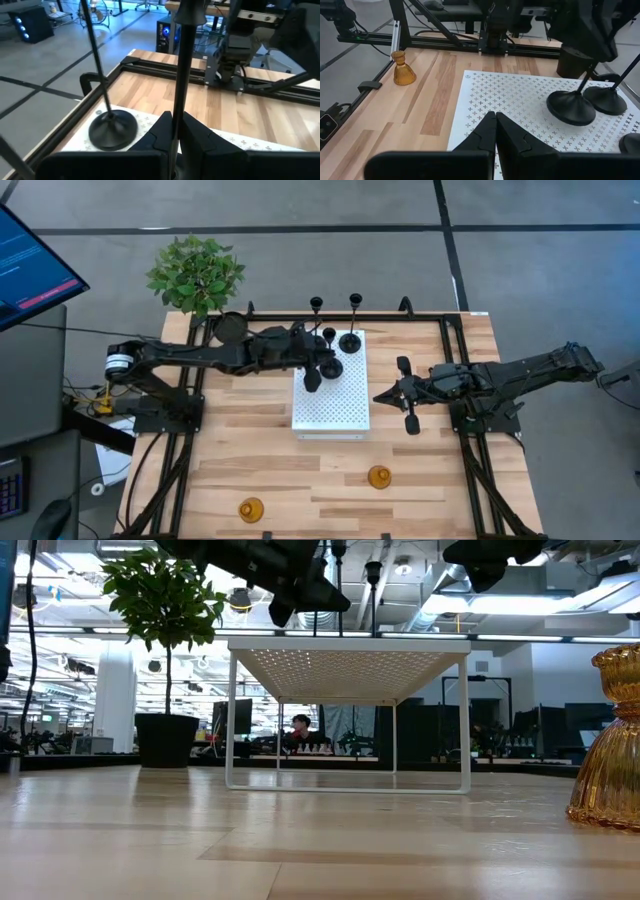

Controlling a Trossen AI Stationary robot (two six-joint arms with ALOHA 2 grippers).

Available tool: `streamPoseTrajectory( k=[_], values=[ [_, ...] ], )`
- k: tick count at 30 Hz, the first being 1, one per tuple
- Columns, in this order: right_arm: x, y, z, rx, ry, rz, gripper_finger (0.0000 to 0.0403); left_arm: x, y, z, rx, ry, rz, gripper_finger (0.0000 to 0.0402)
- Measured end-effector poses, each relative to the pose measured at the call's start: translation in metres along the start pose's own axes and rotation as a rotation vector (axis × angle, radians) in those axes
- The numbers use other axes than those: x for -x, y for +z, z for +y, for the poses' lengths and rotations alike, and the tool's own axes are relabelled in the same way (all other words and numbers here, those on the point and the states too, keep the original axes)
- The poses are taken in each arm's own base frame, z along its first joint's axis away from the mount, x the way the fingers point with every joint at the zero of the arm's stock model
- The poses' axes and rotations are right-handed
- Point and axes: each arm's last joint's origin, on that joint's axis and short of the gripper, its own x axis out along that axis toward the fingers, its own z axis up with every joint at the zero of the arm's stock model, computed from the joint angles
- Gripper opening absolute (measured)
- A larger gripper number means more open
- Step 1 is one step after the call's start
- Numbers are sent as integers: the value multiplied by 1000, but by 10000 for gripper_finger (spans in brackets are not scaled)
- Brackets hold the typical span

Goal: Pick & Place candle stick holders
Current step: Put the black candle holder on the shelf

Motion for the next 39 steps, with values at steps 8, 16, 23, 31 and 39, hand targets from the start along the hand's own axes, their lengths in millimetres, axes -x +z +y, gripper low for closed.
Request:
streamPoseTrajectory(
  k=[8, 16, 23, 31, 39],
  values=[
    [0, 0, 0, 1, 0, 0, 0, -10, -10, 1, 15, 8, 30, 19],
    [0, -1, 0, 2, 1, 8, 0, -11, -10, 1, 19, 8, 30, 19],
    [0, -1, 0, 3, 1, 11, 0, -11, -10, 1, 19, 8, 29, 41],
    [0, -1, 0, 3, 1, 11, 0, -11, -10, 1, 19, 8, 28, 56],
    [0, -1, 0, 2, 1, 11, 0, -11, -10, 3, 19, 55, 26, 69]
  ],
)
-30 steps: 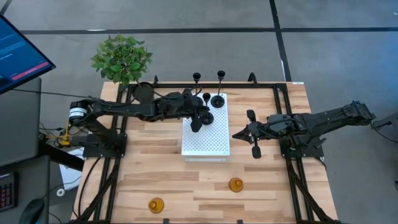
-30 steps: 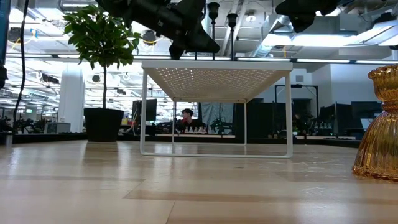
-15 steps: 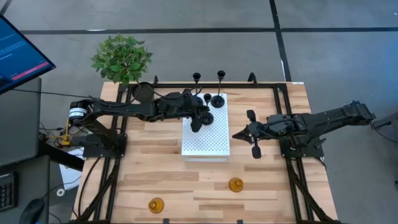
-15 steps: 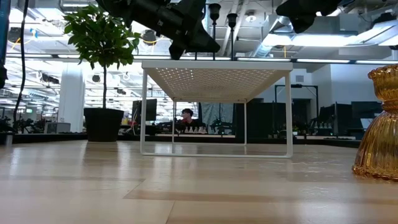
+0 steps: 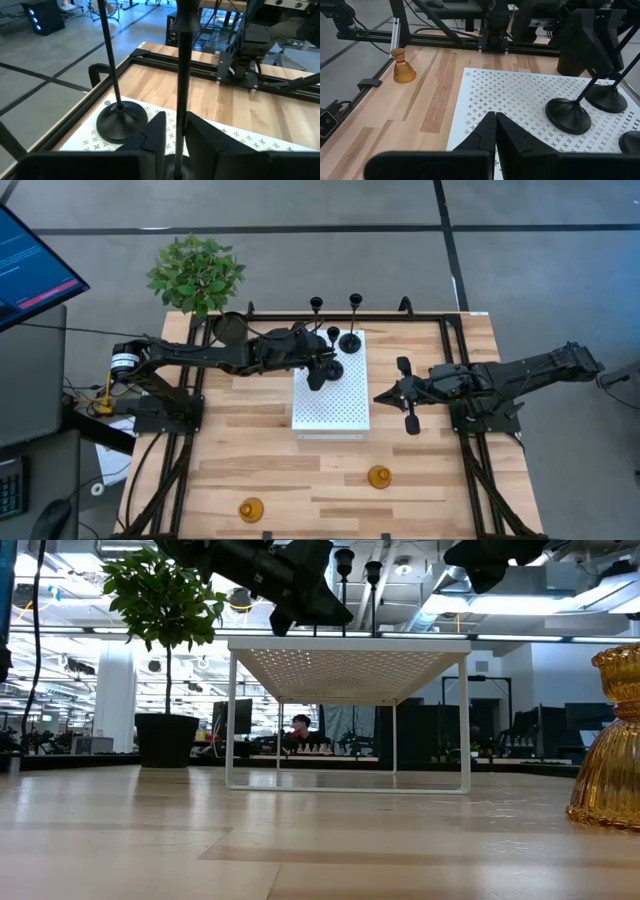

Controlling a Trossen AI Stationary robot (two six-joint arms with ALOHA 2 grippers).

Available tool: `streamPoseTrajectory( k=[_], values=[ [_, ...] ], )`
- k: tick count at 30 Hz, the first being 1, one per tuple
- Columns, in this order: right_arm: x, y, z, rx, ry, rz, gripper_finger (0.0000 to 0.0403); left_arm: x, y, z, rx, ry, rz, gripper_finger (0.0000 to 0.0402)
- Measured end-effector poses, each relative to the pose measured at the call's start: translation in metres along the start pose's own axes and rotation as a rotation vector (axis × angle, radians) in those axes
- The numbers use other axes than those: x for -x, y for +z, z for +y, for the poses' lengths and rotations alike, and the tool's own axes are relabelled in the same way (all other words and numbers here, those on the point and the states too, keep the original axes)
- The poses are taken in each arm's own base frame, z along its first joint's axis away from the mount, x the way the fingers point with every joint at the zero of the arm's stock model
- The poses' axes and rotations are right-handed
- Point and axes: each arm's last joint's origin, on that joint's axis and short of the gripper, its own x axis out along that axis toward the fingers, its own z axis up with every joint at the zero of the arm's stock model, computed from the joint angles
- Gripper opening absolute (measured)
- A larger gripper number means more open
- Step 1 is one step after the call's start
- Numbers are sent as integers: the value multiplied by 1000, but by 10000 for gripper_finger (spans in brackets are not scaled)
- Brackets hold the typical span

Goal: Pick & Place candle stick holders
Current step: Put the black candle holder on the shelf, then put the right yellow glass candle holder on the shelf

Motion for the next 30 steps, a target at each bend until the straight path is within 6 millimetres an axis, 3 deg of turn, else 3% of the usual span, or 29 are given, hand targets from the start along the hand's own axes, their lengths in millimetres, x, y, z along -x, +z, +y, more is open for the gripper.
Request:
streamPoseTrajectory(
  k=[15, 22, 30],
  values=[
    [0, 0, 0, -1, 0, 0, 0, 4, 3, -1, -3, -10, -12, 169],
    [0, 0, 0, -16, 3, 4, 0, 27, 21, 0, -17, -27, -58, 194],
    [0, -1, 0, -15, 6, 14, 0, 65, 31, -4, -47, -68, -8, 192]
  ],
)
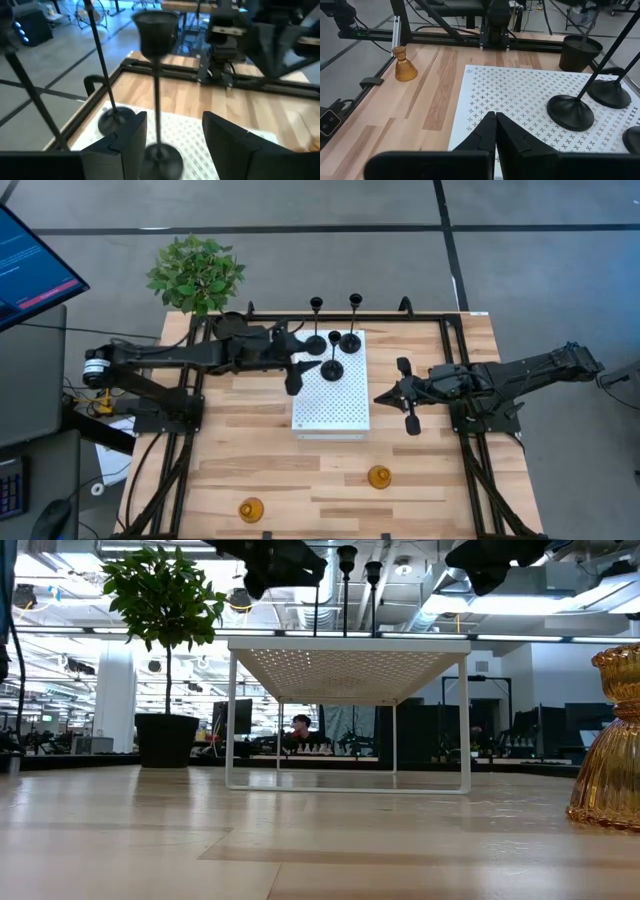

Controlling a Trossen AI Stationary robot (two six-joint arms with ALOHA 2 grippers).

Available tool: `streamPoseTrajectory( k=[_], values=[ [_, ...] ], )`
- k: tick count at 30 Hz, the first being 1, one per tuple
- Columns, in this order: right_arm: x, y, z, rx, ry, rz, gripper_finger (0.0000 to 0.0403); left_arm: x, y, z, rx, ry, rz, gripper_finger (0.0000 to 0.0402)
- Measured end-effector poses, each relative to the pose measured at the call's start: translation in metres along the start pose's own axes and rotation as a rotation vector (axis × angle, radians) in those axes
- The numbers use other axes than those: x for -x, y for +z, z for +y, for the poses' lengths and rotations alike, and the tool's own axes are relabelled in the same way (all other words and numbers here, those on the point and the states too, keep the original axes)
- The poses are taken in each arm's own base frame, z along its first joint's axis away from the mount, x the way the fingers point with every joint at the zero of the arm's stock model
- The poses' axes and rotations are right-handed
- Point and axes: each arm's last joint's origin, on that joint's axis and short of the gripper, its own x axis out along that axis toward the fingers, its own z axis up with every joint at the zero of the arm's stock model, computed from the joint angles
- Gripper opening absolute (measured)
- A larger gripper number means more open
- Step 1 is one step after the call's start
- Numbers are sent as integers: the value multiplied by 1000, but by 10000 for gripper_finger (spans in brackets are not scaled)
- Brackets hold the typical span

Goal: Pick & Place candle stick holders
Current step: Put the right yellow glass candle holder on the shelf

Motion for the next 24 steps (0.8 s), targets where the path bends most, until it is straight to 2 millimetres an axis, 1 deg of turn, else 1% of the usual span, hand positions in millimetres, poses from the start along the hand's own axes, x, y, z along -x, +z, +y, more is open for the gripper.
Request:
streamPoseTrajectory(
  k=[4, 7, 13, 18, 21, 24],
  values=[
    [0, 0, 0, -5, 1, 5, 0, 16, 0, -4, -3, -28, -5, 180],
    [0, -2, 0, -39, 1, 23, 0, 25, -4, -7, -23, -75, -10, 159],
    [0, -6, 2, -106, 9, 57, 0, 34, -19, -17, -33, -188, 9, 83],
    [3, -6, 15, -109, 43, 55, 0, 35, -29, -26, -41, -230, 32, 13],
    [5, -6, 24, -109, 23, 48, 0, 36, -34, -32, -64, -258, 35, 6],
    [9, -7, 34, -85, 21, 41, 0, 37, -35, -41, -123, -297, -13, 5]
  ],
)
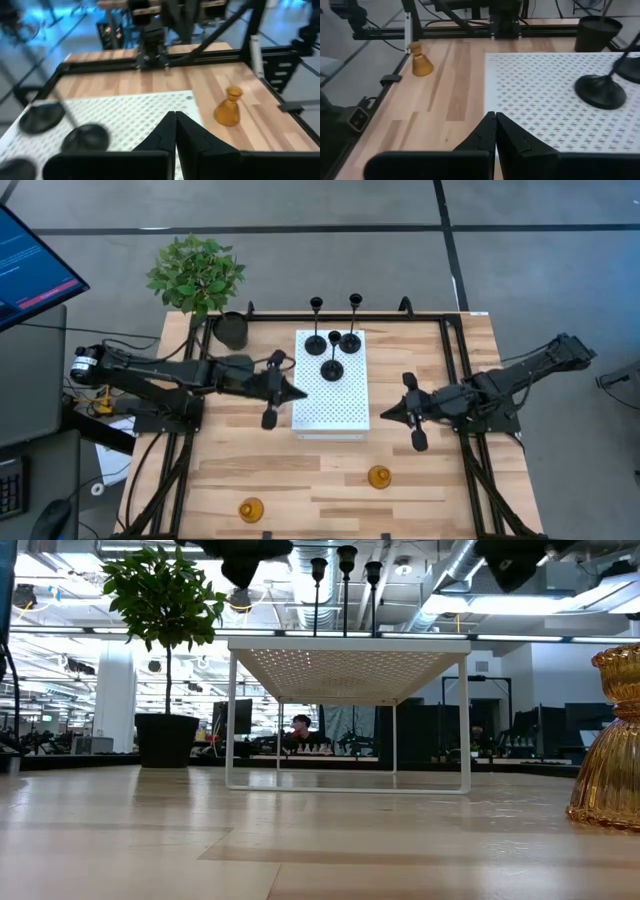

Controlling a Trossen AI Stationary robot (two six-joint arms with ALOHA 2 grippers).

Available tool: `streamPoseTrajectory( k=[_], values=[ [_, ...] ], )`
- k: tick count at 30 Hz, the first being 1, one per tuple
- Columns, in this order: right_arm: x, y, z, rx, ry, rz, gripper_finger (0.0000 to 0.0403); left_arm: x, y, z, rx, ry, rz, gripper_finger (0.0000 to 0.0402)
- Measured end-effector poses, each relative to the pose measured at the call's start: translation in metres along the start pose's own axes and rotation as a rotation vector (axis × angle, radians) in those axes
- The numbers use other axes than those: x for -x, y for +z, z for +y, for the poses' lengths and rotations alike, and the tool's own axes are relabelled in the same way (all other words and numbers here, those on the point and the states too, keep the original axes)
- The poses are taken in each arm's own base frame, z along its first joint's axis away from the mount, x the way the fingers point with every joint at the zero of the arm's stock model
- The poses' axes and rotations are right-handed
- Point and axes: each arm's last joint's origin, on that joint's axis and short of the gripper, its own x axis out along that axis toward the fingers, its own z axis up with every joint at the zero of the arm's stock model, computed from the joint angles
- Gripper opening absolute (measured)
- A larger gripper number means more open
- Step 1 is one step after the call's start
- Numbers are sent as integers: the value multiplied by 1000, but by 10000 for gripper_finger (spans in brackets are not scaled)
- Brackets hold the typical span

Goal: Pick & Place candle stick holders
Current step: Put the right yellow glass candle holder on the shelf

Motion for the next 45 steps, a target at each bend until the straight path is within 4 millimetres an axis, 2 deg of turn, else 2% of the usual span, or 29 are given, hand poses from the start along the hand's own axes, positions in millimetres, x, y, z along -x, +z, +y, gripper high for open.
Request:
streamPoseTrajectory(
  k=[10, 21, 34, 36, 40, 45],
  values=[
    [6, -10, 31, -219, 37, 20, 0, 2, 0, -28, -66, -126, -28, 4],
    [-27, -37, 62, -512, -11, 207, 0, 3, 0, -37, -69, -167, -22, 4],
    [-45, -15, 86, -604, -157, 576, 0, 3, -2, -37, -67, -169, -2, 7],
    [-49, -11, 92, -621, -124, 618, 0, 3, -2, -37, -67, -169, 0, 6],
    [-56, -11, 97, -635, -88, 678, 0, 3, -3, -37, -67, -170, 6, 4],
    [-67, -18, 96, -648, -126, 719, 17, 3, -5, -37, -69, -173, 28, 7]
  ],
)
